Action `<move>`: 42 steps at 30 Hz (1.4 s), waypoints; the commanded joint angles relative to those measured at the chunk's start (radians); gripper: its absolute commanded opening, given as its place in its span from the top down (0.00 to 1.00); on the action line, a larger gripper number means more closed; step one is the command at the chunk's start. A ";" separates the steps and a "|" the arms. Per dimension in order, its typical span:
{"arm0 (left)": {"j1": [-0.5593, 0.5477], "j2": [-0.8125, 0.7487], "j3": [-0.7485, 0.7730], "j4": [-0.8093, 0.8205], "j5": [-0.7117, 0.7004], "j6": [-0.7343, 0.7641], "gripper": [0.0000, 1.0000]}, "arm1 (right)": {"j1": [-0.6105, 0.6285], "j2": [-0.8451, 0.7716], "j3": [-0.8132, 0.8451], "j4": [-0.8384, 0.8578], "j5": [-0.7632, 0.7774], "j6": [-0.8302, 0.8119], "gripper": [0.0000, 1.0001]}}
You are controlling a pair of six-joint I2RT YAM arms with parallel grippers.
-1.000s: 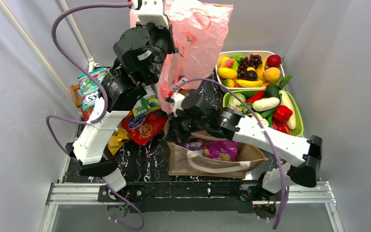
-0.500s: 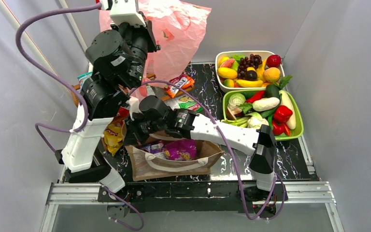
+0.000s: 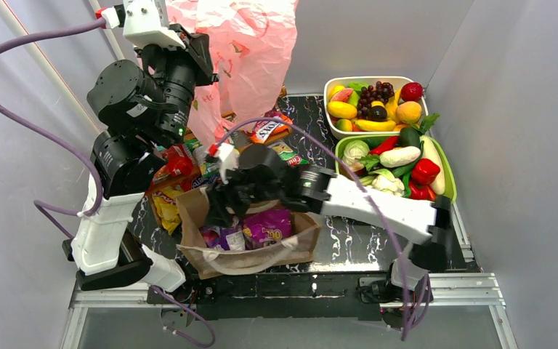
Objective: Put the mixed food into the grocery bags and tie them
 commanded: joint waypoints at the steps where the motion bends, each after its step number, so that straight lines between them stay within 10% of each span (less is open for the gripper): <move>1: 0.005 0.012 0.003 0.045 0.055 -0.077 0.99 | 0.003 -0.236 -0.059 -0.062 0.123 -0.078 0.27; 18: 0.005 0.106 0.005 0.092 0.241 -0.396 1.00 | -0.003 -0.748 -0.441 -0.004 1.012 -0.028 0.06; 28: 0.005 0.127 -0.026 0.076 0.344 -0.609 1.00 | -0.143 -0.724 -0.485 0.180 1.163 -0.062 0.05; 42: 0.005 0.077 -0.112 0.073 0.343 -0.623 1.00 | -0.280 -0.742 -0.471 0.130 1.070 -0.102 0.88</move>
